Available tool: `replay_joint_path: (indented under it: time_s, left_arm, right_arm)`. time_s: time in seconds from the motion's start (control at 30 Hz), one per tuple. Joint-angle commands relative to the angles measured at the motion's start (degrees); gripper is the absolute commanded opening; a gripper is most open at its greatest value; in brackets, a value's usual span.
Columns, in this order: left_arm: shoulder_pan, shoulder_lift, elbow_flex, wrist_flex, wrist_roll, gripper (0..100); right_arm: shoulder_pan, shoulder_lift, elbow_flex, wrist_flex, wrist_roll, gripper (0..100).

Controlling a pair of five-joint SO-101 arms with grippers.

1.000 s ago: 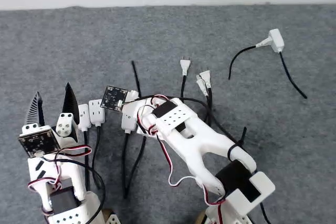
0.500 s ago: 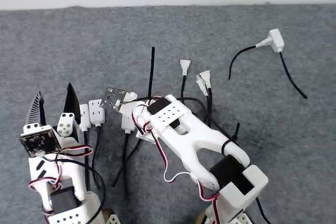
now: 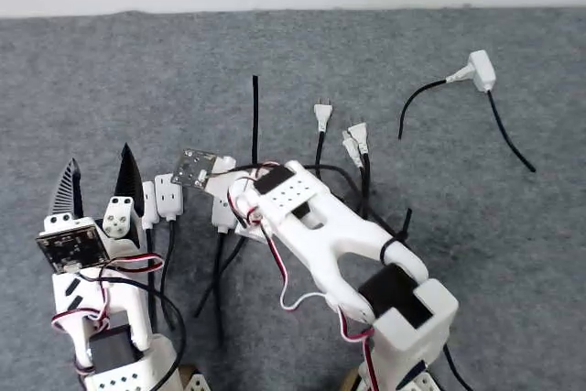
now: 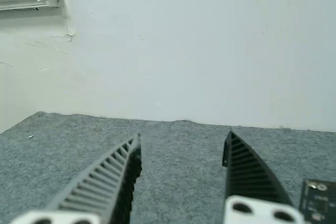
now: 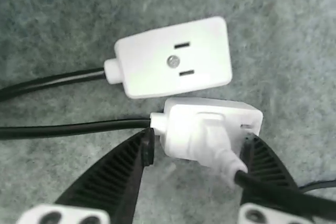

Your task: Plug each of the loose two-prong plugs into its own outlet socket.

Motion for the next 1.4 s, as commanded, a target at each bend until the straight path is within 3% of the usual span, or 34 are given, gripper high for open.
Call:
replay_joint_path:
  time_s: [0.0, 0.17, 0.37, 0.77, 0.93, 1.2, 1.37]
  left_arm:
    - [0.4, -1.1, -0.5, -1.2, -1.0, 24]
    - [0.4, -1.1, -0.5, -1.2, -1.0, 24]
    - [0.4, -1.1, -0.5, -1.2, -1.0, 24]
    - [0.4, -1.1, -0.5, -1.2, -1.0, 24]
    - [0.4, -1.1, -0.5, -1.2, -1.0, 24]
    - [0.4, -1.1, -0.5, -1.2, -1.0, 24]
    - [0.4, -1.1, -0.5, -1.2, -1.0, 24]
  right_arm:
    - [1.8, 7.1, -6.1, 4.5, 0.9, 25.6]
    - [1.6, 11.7, -12.4, 10.2, 0.8, 24.0]
    - [1.6, 14.0, -15.6, 12.9, 0.8, 0.9]
    - [1.7, 13.9, -15.6, 12.9, 0.7, 0.9]
    - [1.7, 13.8, -15.6, 12.9, 0.5, 4.0]
    - [3.6, 11.4, -15.4, 13.0, -1.5, 24.6]
    - [4.0, 6.8, -12.7, 13.2, -2.5, 28.1]
